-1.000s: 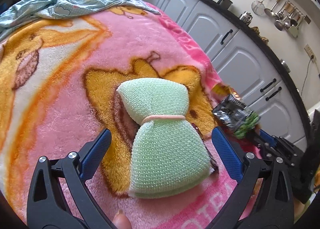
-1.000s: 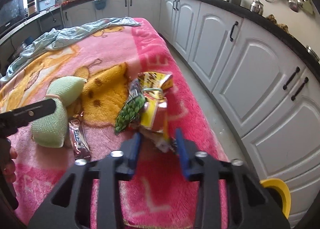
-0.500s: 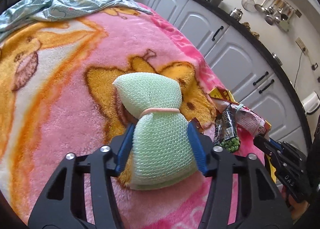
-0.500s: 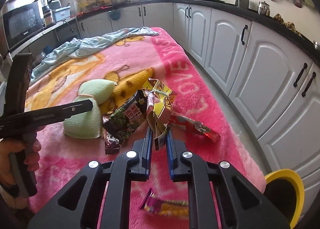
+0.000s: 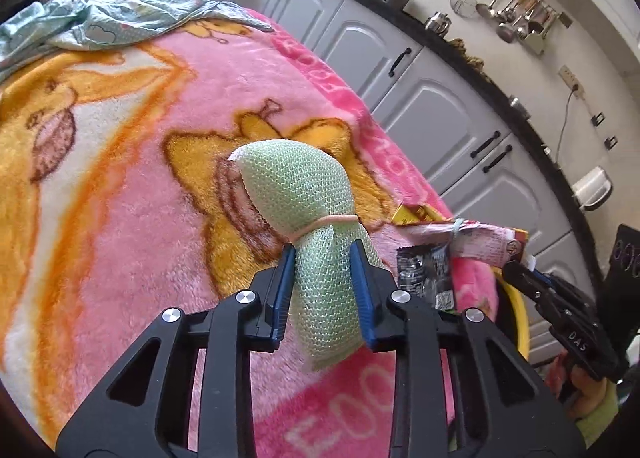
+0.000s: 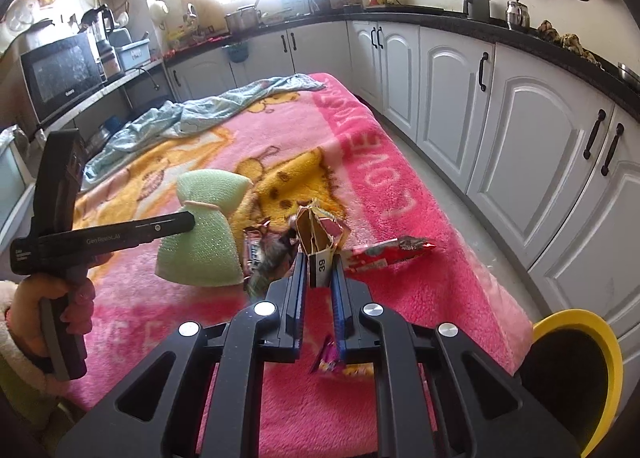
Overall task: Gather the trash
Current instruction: 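Carry the green sponge and snack wrappers with both tools over the bin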
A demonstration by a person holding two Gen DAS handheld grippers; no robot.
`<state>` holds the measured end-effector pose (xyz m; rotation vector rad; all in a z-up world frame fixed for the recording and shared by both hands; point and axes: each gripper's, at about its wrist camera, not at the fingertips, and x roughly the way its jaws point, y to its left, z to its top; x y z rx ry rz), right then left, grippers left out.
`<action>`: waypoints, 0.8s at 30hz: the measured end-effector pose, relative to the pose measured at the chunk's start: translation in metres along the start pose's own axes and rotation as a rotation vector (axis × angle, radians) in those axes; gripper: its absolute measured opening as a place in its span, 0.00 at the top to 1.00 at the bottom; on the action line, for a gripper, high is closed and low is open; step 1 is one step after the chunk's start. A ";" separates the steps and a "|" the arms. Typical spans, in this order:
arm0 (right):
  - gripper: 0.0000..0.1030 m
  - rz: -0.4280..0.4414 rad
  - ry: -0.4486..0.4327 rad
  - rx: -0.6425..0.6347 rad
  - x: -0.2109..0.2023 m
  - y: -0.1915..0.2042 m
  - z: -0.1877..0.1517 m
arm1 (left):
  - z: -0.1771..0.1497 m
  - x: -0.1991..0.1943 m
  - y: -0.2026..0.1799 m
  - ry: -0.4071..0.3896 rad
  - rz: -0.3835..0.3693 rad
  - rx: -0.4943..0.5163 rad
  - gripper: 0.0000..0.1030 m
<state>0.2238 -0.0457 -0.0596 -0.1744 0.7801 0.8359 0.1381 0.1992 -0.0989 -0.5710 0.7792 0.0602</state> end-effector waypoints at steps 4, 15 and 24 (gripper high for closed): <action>0.89 0.010 -0.016 -0.001 -0.009 0.004 0.001 | -0.002 -0.012 -0.012 -0.012 -0.009 0.045 0.81; 0.89 0.019 -0.067 -0.008 -0.031 0.014 0.005 | -0.006 -0.045 -0.043 -0.081 -0.022 0.149 0.81; 0.89 0.014 -0.109 -0.013 -0.051 0.015 0.011 | -0.005 -0.063 -0.061 -0.122 -0.058 0.187 0.81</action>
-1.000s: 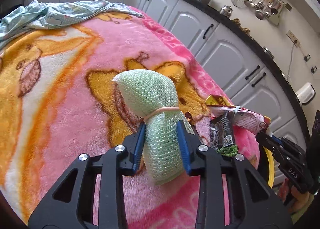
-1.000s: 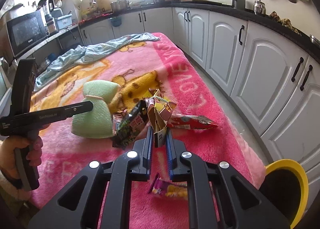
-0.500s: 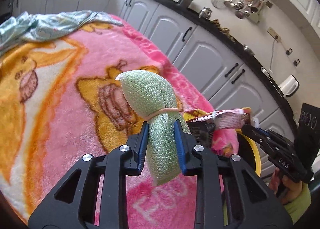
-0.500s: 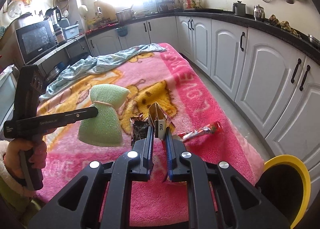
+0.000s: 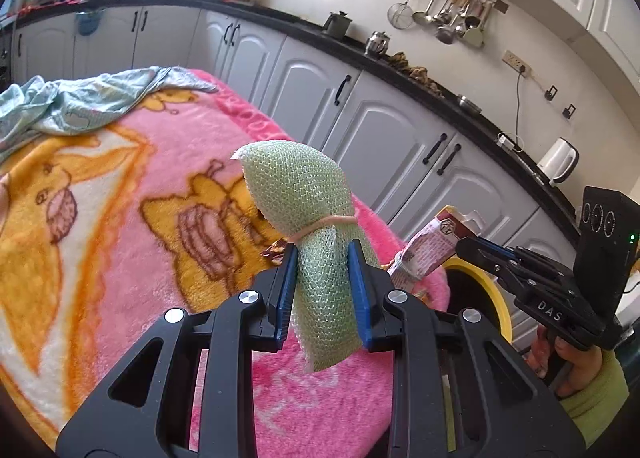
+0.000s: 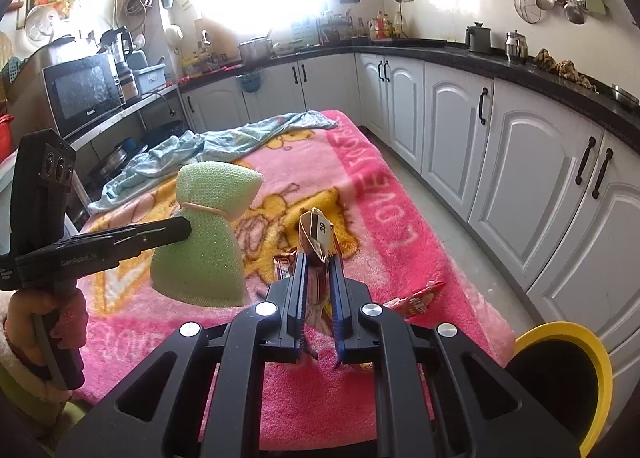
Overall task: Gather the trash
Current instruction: 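Carry the green sponge and snack wrappers with both tools over the bin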
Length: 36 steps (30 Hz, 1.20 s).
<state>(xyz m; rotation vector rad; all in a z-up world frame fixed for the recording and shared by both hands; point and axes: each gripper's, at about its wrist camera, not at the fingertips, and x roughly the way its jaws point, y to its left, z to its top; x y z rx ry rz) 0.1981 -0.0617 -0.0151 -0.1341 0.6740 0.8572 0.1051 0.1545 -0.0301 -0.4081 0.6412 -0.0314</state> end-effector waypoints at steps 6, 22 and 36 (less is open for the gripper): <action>0.90 -0.011 -0.025 0.006 -0.013 -0.003 0.004 | 0.003 -0.005 -0.012 -0.014 -0.024 0.019 0.81; 0.90 -0.054 -0.068 0.022 -0.048 -0.016 0.002 | 0.007 0.001 -0.052 -0.013 -0.083 0.073 0.81; 0.90 -0.135 -0.132 0.099 -0.098 -0.061 -0.009 | 0.018 0.026 -0.116 0.007 -0.164 0.169 0.81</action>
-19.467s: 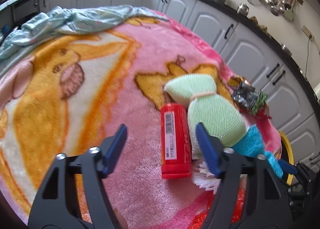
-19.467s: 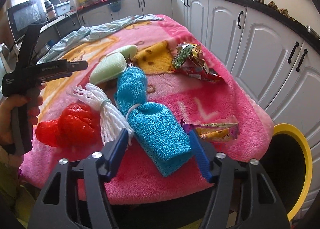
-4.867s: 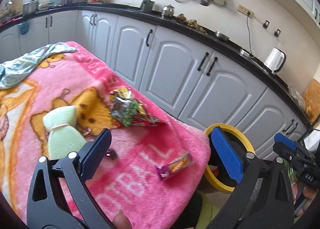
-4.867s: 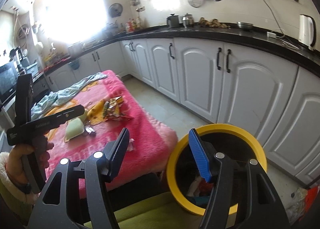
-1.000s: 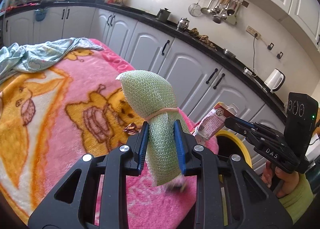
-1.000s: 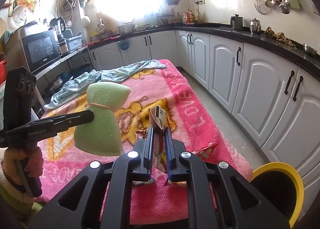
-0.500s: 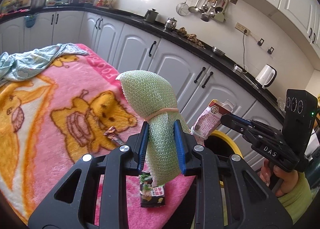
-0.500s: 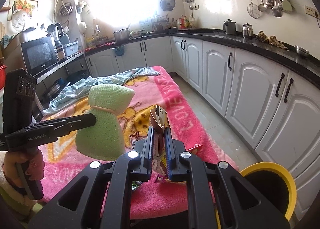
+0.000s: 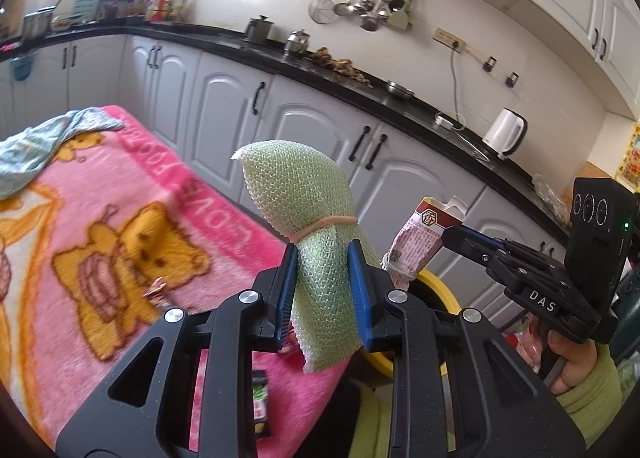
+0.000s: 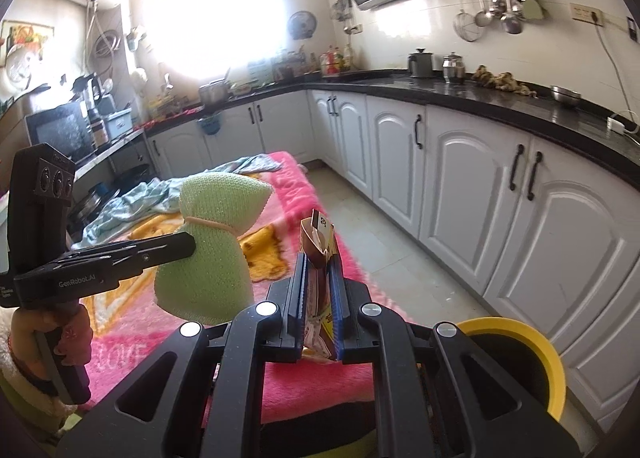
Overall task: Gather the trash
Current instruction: 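Carry the green sponge and snack wrappers with both tools over the bin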
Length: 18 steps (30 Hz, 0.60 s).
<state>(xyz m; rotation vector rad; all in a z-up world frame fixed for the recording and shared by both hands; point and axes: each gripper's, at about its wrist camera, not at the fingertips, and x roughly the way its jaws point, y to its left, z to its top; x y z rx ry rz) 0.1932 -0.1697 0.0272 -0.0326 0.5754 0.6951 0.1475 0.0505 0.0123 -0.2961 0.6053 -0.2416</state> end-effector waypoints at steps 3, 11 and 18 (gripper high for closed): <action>0.90 -0.021 -0.016 0.024 -0.011 -0.016 -0.001 | 0.003 0.011 -0.013 0.015 -0.022 0.020 0.81; 0.91 -0.091 -0.057 0.103 -0.041 -0.063 -0.008 | 0.006 0.047 -0.056 0.052 -0.079 0.084 0.81; 0.92 -0.153 -0.088 0.189 -0.065 -0.106 -0.019 | 0.002 0.078 -0.086 0.092 -0.119 0.121 0.81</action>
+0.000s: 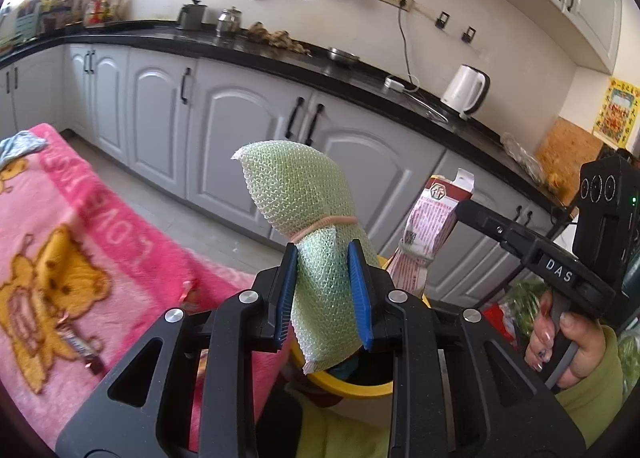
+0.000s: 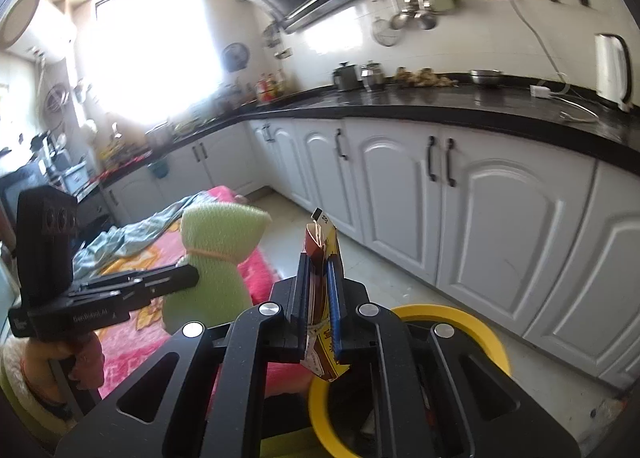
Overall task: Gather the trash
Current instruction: 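Carry the green sponge and snack wrappers with both tools over the bin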
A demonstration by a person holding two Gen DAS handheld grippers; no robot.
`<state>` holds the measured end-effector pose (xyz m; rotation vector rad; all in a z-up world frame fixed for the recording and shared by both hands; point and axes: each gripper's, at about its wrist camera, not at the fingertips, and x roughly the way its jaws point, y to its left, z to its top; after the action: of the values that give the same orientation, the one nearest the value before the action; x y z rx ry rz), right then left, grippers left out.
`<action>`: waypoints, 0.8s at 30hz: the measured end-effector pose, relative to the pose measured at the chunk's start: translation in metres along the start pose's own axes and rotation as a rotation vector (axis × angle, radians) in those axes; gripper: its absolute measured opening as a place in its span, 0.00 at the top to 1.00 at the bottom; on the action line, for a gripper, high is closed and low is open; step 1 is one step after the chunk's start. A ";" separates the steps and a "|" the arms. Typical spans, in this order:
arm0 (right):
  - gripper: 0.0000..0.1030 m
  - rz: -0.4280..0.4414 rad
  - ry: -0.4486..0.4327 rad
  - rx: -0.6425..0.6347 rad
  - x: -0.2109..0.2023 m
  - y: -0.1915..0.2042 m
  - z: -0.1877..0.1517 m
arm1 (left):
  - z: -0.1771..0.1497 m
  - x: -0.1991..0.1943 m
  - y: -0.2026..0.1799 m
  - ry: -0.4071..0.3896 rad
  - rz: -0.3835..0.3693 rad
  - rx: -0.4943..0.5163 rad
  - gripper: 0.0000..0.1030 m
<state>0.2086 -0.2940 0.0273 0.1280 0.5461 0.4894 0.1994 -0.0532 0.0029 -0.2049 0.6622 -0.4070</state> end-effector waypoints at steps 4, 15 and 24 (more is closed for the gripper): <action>0.92 -0.040 -0.008 0.034 -0.008 -0.021 -0.005 | 0.001 0.018 -0.016 0.022 -0.021 0.020 0.81; 0.92 -0.100 0.014 0.106 -0.012 -0.061 -0.026 | -0.008 0.056 -0.045 0.072 -0.047 0.052 0.81; 0.92 -0.134 0.035 0.129 -0.009 -0.074 -0.039 | -0.019 0.077 -0.048 0.114 -0.041 0.048 0.80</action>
<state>0.2115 -0.3638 -0.0197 0.2047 0.6164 0.3265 0.2279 -0.1309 -0.0391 -0.1503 0.7602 -0.4762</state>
